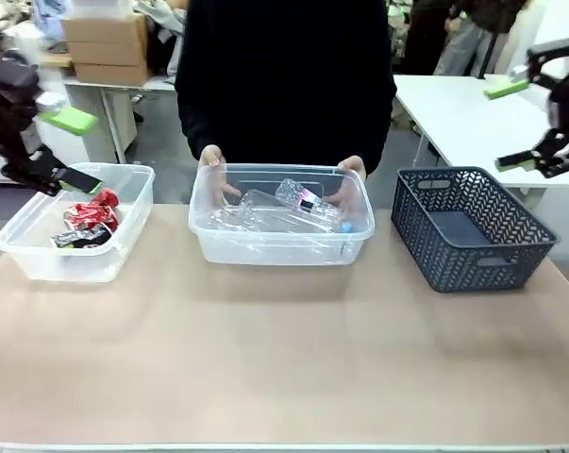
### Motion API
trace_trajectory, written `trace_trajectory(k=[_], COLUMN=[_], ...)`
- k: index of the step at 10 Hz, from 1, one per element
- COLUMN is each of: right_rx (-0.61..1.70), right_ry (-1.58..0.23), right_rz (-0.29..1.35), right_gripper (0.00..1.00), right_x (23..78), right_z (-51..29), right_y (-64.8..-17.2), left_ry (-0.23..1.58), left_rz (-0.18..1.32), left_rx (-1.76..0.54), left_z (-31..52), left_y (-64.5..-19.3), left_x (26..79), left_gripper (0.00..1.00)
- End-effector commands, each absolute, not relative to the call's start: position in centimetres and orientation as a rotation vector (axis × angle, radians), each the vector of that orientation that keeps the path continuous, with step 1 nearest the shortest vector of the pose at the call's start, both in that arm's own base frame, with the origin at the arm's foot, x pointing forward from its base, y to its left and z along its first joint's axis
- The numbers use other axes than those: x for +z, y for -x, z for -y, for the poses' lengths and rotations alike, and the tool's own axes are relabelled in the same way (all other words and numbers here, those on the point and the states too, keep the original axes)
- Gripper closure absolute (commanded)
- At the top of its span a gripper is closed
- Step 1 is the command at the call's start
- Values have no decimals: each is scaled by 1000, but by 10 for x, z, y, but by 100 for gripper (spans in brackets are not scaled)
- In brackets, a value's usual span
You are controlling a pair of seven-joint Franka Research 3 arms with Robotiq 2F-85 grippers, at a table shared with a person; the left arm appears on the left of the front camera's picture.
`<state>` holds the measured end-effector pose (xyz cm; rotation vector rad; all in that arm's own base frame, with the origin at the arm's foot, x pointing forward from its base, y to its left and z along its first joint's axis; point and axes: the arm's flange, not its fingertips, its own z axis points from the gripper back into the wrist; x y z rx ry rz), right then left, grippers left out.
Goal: Sort the waste into each basket.
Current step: Release the Organizing box you were holding.
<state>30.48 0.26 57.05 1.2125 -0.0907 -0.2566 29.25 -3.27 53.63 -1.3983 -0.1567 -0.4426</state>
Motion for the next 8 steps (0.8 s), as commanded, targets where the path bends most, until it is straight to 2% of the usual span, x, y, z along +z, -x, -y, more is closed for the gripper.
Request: trace_trajectory(k=[1, 8], right_rx=[-188, -188], right_ry=[-1116, -1116], right_rz=[49, 49], right_gripper=[0, 0], right_x=[577, 577], right_z=[-24, -24], right_y=[-315, -315], left_ry=[1248, 1248], left_rz=[127, 127], left_rx=[-417, -417], left_z=[58, 58], left_y=[-295, -295], left_x=[548, 548], left_gripper=[0, 0])
